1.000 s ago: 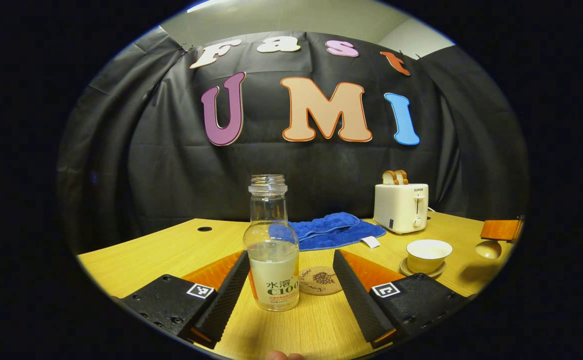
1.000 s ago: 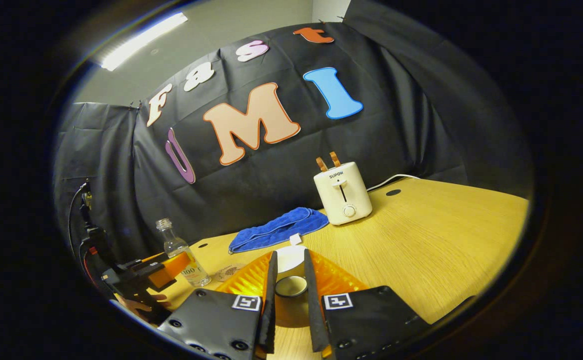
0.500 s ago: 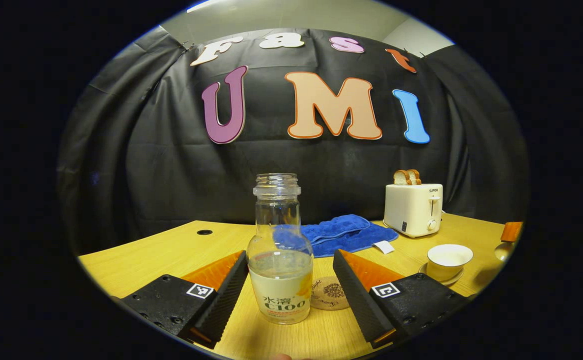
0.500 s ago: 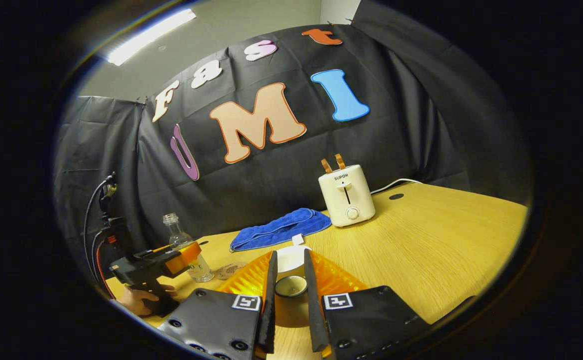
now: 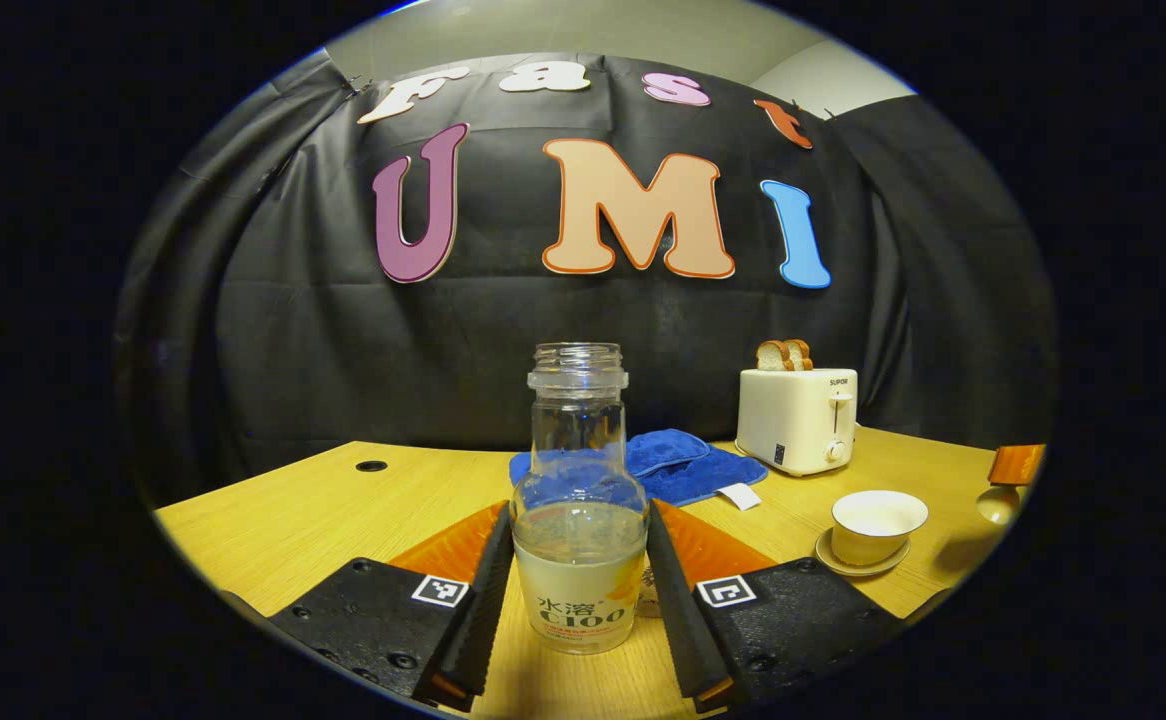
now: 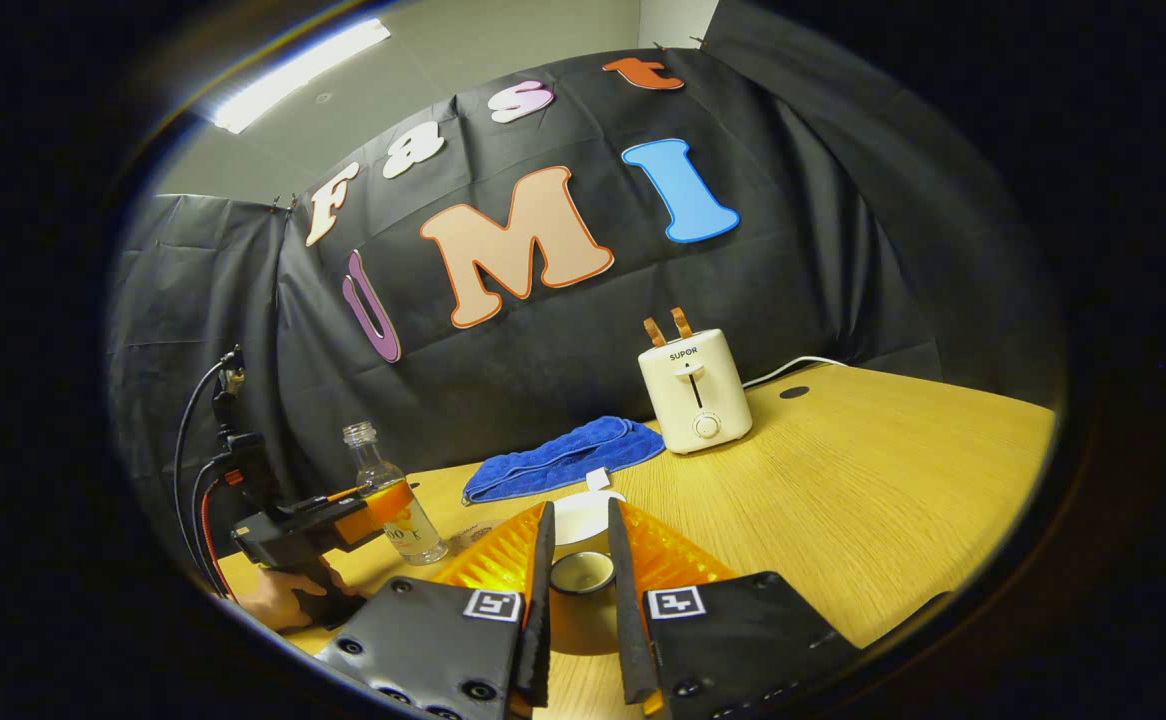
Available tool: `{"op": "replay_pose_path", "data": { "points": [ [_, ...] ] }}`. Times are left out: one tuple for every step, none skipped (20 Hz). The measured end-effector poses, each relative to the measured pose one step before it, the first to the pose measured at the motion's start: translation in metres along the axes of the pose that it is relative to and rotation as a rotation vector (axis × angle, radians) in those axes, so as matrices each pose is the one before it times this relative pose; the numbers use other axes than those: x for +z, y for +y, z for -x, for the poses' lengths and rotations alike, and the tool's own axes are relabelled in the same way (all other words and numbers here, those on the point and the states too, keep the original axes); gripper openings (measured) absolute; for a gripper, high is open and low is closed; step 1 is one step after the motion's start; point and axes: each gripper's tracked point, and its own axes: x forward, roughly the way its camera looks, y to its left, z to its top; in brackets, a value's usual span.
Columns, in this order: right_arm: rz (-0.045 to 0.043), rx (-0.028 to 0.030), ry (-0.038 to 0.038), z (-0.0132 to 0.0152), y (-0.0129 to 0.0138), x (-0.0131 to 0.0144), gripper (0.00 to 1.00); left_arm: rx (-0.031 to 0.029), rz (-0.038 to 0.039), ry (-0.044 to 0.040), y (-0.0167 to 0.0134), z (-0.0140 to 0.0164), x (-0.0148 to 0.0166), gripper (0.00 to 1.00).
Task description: Open the teacup lid with one hand, grasp the water bottle and pour water into the teacup with the other hand; after pouring, place the water bottle on the coaster and then close the teacup lid.
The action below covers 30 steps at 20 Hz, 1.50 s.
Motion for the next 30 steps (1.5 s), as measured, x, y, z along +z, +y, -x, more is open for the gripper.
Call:
{"op": "replay_pose_path", "data": {
  "points": [
    [-0.00146,0.00073,-0.00071,-0.00029,0.00004,0.00083,0.31,-0.00446,0.00149,0.00339,-0.00146,0.00101,-0.00085,0.67],
    [-0.002,0.0002,-0.00048,0.00006,-0.00097,-0.00007,0.31,-0.0062,-0.00033,-0.00159,-0.00239,0.00114,-0.00092,0.67],
    [-0.00314,-0.00044,0.00088,0.00006,0.00007,-0.00007,0.33,-0.00337,-0.00863,-0.00307,-0.00211,0.00088,0.00235,0.67],
    [-0.00351,-0.001,0.00081,0.00066,-0.00071,-0.00025,0.31,0.0027,-0.0239,0.00358,-0.00133,0.00278,-0.00081,0.66],
    [-0.00316,0.00089,0.00046,0.00066,-0.00076,-0.00001,0.31,-0.00377,-0.02824,0.00036,-0.0036,0.00184,0.0003,0.66],
    [-0.00207,0.00051,-0.0001,0.00076,-0.00018,-0.00013,0.31,-0.00294,-0.03482,0.00044,-0.00408,-0.0004,0.00061,0.66],
    [-0.00132,0.00194,-0.00024,0.00007,0.00024,0.00066,0.31,-0.00296,-0.04337,0.00212,-0.00509,0.00078,0.00006,0.66],
    [-0.00031,0.00081,-0.00013,0.0005,-0.00018,-0.00007,0.33,-0.004,-0.04942,0.00088,-0.0052,0.00098,0.00094,0.66],
    [0.0011,0.00081,0.0006,0.00076,-0.00016,-0.00006,0.31,-0.01026,-0.04783,-0.00091,-0.00704,0.00167,0.00243,0.66],
    [0.00326,-0.00243,-0.00014,0.00098,-0.00083,0.00004,0.31,-0.00938,-0.05011,-0.00281,-0.00767,0.00081,0.00153,0.66],
    [0.0023,-0.00243,0.00001,0.00146,-0.00139,0.00086,0.33,-0.0092,-0.04823,0.00191,-0.00837,-0.00014,0.00182,0.66],
    [0.00128,-0.00401,-0.00175,0.00135,-0.00189,0.00097,0.3,-0.01417,-0.03939,0.00333,-0.00939,-0.00168,0.00148,0.66],
    [-0.0002,-0.00545,-0.00057,0.00149,-0.00262,0.00102,0.31,-0.01392,-0.0322,0.00343,-0.00795,-0.00306,0.00432,0.66],
    [0.001,-0.00615,0.00113,-0.00001,-0.004,-0.00016,0.31,-0.01431,-0.0284,0.01252,-0.00611,-0.00232,0.00038,0.66],
    [0.00149,-0.00922,0.00026,0.00018,-0.00456,0.00188,0.31,-0.01583,-0.03587,0.01128,-0.00678,-0.00265,0.00206,0.66],
    [0.00189,-0.01086,-0.00052,0.00107,-0.00578,0.00134,0.3,-0.01398,-0.03351,0.00848,-0.0061,-0.00244,0.00289,0.66],
    [0.00364,-0.01248,-0.00128,0.00091,-0.00613,0.00216,0.31,-0.01658,-0.03671,0.01267,-0.00423,-0.00225,0.00195,0.66],
    [0.00402,-0.01463,-0.00281,0.0003,-0.0071,0.00196,0.33,-0.01611,-0.03671,0.01617,-0.00551,-0.00217,0.00054,0.66],
    [0.00347,-0.01203,-0.00218,0.00052,-0.00567,0.00196,0.31,-0.01819,-0.04685,0.02734,-0.00543,-0.00274,-0.00211,0.66],
    [0.00068,-0.0083,0.00027,0.00097,-0.00486,0.00117,0.31,-0.01697,-0.05362,0.01657,-0.00413,-0.00144,-0.00004,0.66],
    [-0.00496,-0.00653,0.00279,-0.0004,-0.00396,0.00014,0.31,-0.01442,-0.0578,0.01987,-0.00341,-0.00242,-0.00011,0.66],
    [-0.00783,-0.00402,0.00372,0.0002,-0.00332,0.00021,0.31,-0.01032,-0.06633,0.0183,-0.00261,-0.00267,-0.00019,0.66],
    [-0.00606,-0.00224,0.00274,-0.00025,-0.00188,0.00087,0.31,-0.00912,-0.06417,0.01282,-0.00449,-0.00072,-0.00091,0.66],
    [-0.0042,-0.00382,0.00107,-0.00026,-0.00231,0.00005,0.31,-0.0092,-0.06381,0.00978,-0.00312,-0.0022,0.00104,0.66],
    [-0.00121,-0.00056,-0.0004,-0.00025,-0.00137,0.00086,0.33,-0.00935,-0.0472,0.005,-0.00341,-0.0011,0.00113,0.65],
    [0.00087,-0.00067,0.00057,0.00029,-0.00134,0.0,0.29,-0.00968,-0.03544,0.00283,-0.00072,0.00103,-0.00012,0.66],
    [-0.00182,-0.00063,-0.00039,0.00049,-0.00093,0.00065,0.31,-0.00873,-0.03154,0.01034,-0.00158,0.00004,-0.00094,0.66],
    [-0.00264,-0.00264,0.00032,0.00041,-0.00175,0.00067,0.31,-0.00983,-0.03712,0.01492,-0.0018,0.00159,-0.00273,0.65],
    [-0.00166,-0.00304,0.00098,-0.00033,-0.00182,-0.00004,0.31,-0.00245,-0.04646,0.0091,0.00032,0.00079,0.00116,0.66],
    [-0.00239,-0.00295,-0.00033,0.00007,-0.00217,0.00069,0.31,-0.00308,-0.04016,0.0061,0.0019,-0.00313,0.0015,0.66]
  ]
}}
